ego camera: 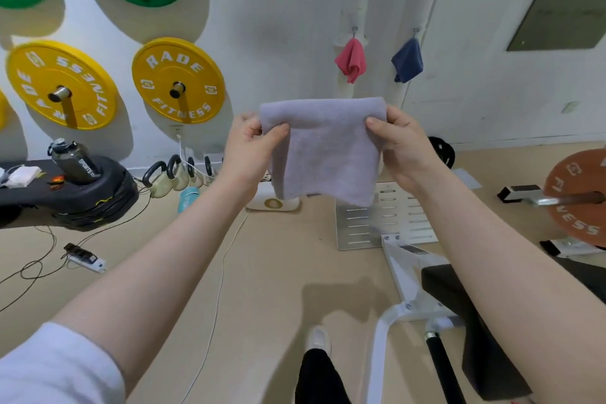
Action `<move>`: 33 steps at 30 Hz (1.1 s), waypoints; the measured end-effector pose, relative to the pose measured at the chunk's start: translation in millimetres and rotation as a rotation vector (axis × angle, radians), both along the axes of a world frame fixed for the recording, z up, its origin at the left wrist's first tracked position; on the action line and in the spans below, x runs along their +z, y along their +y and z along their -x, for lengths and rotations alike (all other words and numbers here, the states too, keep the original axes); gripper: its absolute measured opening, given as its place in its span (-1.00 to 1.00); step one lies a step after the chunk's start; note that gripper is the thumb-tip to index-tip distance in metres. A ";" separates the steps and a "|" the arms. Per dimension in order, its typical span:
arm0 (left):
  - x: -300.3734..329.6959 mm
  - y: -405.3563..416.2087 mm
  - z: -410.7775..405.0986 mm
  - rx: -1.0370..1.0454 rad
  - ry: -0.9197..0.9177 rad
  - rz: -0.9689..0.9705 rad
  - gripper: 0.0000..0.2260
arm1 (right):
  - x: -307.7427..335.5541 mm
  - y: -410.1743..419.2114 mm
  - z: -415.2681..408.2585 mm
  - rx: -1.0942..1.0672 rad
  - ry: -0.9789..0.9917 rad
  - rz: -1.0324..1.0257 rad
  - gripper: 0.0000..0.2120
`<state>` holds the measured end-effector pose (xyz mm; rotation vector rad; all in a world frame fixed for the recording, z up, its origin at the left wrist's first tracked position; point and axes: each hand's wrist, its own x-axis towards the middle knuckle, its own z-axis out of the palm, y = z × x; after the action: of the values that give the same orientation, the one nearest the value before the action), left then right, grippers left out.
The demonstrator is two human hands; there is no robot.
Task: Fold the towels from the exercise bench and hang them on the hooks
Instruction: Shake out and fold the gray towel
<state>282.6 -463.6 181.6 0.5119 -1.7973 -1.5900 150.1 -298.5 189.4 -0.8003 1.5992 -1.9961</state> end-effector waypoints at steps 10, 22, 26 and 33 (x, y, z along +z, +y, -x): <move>5.7 -66.7 166.4 -0.400 -0.004 -0.211 -0.66 | 21.5 -54.0 154.4 0.076 -0.099 -0.008 -0.71; 9.6 -125.2 304.6 -0.433 -0.041 0.073 -0.32 | 11.4 -123.3 333.1 0.000 -0.491 0.018 -0.55; -0.5 -142.9 340.0 -0.586 -0.034 0.046 -0.56 | 9.8 -155.4 365.2 -0.141 -0.468 0.065 -0.76; 8.2 -221.4 426.5 -1.304 -0.279 0.140 -0.88 | 2.7 -208.7 442.5 -0.117 -0.463 0.142 -0.79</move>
<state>-144.0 -685.0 189.8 -0.7346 -2.6449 -2.1795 -292.4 -507.2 192.1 -0.2610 1.2697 -2.1938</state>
